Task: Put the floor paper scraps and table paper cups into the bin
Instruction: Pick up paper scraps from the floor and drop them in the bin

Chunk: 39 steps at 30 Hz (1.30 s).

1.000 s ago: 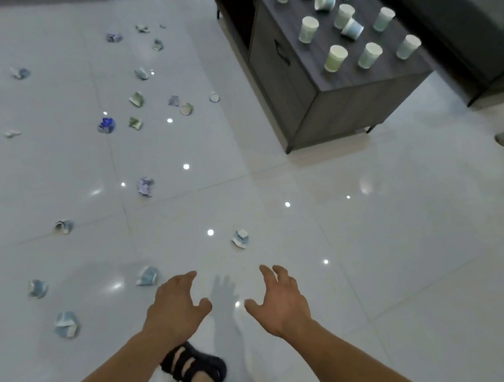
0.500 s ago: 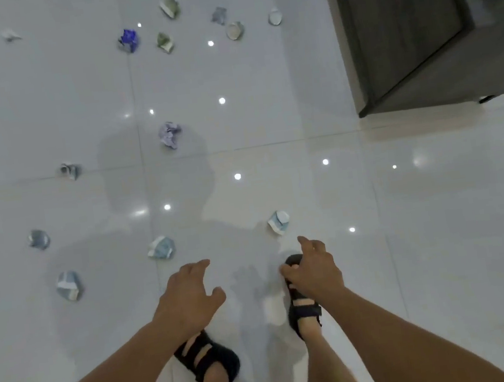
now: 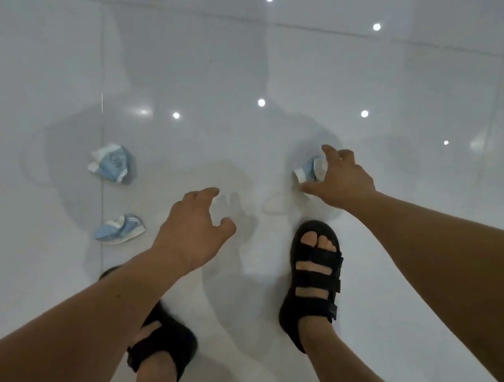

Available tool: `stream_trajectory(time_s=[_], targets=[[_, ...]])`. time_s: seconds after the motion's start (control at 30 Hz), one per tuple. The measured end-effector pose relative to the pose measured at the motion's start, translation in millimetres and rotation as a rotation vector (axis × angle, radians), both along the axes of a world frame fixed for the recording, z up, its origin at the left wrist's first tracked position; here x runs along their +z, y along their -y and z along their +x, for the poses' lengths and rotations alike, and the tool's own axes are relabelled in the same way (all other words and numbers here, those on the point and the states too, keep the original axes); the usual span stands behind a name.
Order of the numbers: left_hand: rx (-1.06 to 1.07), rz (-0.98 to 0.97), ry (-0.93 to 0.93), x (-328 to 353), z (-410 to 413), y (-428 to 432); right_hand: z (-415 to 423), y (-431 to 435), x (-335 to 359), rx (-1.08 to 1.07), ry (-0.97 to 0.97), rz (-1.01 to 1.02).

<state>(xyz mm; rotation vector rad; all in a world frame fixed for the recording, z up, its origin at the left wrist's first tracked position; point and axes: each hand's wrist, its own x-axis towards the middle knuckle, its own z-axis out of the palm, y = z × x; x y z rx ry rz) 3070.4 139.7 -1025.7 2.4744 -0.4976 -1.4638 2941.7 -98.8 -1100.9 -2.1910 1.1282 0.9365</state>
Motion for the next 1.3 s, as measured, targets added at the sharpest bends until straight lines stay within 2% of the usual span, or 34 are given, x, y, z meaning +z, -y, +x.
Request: stream_trajectory(time_s=[0.2,0.33,0.43,0.53,0.6,0.7,0.83,0.93,1.03,1.17,1.3], targets=[[-0.014,0.070,-0.067,-17.0,-23.0,-29.1,-9.3,-33.2,-35.8,0.051,0.094,-0.078],[0.026,0.051,-0.081,-8.2,-18.5,-35.7,0.4,-65.0,-17.1,0.069,0.139,0.000],[0.144,0.005,-0.119,11.1,-7.9,-38.4,18.4,-103.4,28.2,0.198,0.365,0.147],[0.342,-0.126,-0.262,40.7,11.4,-43.9,41.1,-140.6,79.8,0.395,0.637,0.318],[0.421,-0.205,-0.311,61.0,26.2,-55.2,58.2,-163.1,106.0,0.435,0.730,0.400],[0.555,-0.218,-0.245,79.8,41.7,-86.0,84.1,-192.7,128.6,0.449,0.780,0.442],[0.573,-0.145,-0.091,77.9,45.9,-150.3,114.8,-227.9,118.4,0.598,0.613,0.486],[0.636,-0.050,-0.050,58.7,40.9,-210.8,141.2,-251.8,78.6,0.814,0.383,0.289],[0.702,0.020,-0.002,32.1,26.3,-264.2,164.5,-275.3,31.6,0.908,0.199,0.147],[0.792,0.020,0.017,5.3,2.3,-313.4,165.7,-314.5,-21.6,1.064,0.155,0.074],[0.862,0.035,-0.002,-8.5,-1.0,-330.0,139.5,-338.9,-33.8,1.135,0.129,0.045]])
